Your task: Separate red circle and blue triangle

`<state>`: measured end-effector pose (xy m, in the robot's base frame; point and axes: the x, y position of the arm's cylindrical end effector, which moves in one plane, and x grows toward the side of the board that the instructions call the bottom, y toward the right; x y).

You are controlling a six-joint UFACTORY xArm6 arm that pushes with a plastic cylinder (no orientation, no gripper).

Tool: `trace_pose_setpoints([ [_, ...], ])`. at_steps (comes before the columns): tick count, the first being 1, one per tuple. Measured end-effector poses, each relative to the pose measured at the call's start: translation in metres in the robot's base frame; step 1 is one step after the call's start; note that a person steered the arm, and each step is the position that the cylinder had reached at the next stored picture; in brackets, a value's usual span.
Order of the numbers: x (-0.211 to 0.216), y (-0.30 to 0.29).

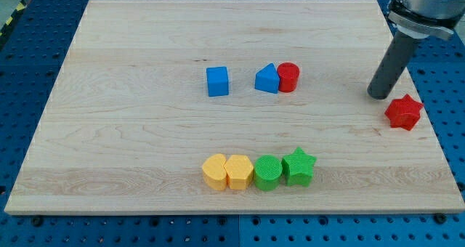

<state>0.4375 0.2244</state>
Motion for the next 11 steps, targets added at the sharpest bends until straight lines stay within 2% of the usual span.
trace_pose_setpoints([
  [2, -0.021, -0.026],
  [4, -0.032, -0.079],
  [6, -0.073, -0.117],
  [8, -0.070, -0.151],
  [11, -0.028, -0.160],
])
